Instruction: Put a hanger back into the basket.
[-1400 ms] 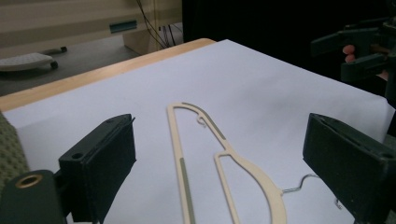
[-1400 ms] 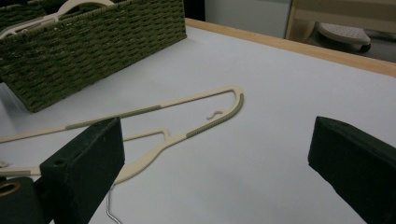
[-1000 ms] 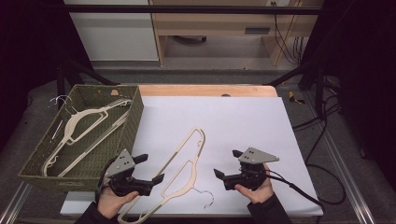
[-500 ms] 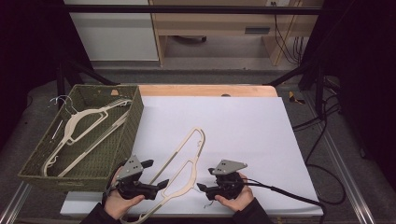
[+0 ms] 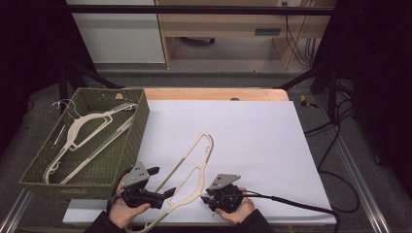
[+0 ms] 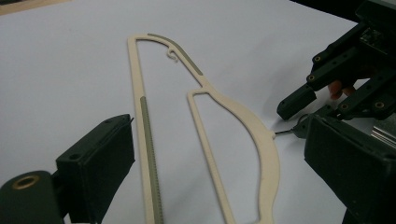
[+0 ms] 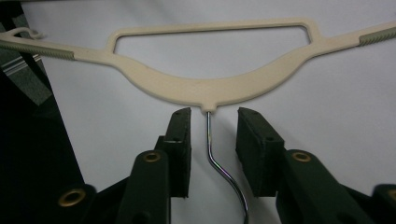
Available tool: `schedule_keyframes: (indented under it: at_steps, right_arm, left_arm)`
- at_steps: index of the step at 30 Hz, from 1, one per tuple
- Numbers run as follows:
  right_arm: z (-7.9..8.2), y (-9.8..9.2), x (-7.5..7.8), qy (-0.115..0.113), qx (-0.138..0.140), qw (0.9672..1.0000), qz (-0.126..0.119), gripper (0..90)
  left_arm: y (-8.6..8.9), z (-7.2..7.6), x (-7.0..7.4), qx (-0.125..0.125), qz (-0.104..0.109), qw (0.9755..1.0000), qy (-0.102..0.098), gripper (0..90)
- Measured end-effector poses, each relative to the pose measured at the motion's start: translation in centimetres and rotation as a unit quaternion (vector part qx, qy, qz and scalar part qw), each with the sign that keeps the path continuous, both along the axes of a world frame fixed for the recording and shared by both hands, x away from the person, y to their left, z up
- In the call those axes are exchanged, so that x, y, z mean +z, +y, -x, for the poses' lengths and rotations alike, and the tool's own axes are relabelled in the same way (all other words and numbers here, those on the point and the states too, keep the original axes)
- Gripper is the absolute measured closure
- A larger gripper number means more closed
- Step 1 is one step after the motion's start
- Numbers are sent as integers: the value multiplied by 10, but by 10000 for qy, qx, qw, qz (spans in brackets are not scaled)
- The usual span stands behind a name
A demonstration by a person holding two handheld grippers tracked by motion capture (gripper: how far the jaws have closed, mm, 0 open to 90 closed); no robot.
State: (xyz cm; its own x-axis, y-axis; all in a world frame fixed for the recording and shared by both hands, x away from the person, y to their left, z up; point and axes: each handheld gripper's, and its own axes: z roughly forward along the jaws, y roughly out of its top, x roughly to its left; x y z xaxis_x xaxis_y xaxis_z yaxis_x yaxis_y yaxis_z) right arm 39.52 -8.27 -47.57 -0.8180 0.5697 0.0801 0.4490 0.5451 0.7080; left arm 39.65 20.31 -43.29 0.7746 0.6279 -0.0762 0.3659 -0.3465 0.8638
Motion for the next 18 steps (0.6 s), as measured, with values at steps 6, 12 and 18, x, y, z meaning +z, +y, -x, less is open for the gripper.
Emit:
schedule_keyframes:
  at_steps: [6,12,18]
  right_arm:
    - [1,3,-3,77,-72,9999,35,831]
    - [0,3,-2,83,-103,9999,81,887]
    - [-1,5,0,122,-69,9997,183,892]
  left_arm:
    - [-1,0,-1,9,-3,10000,21,82]
    - [-2,0,-1,-7,-6,10000,25,84]
    - [-6,0,-3,-81,-39,9999,79,89]
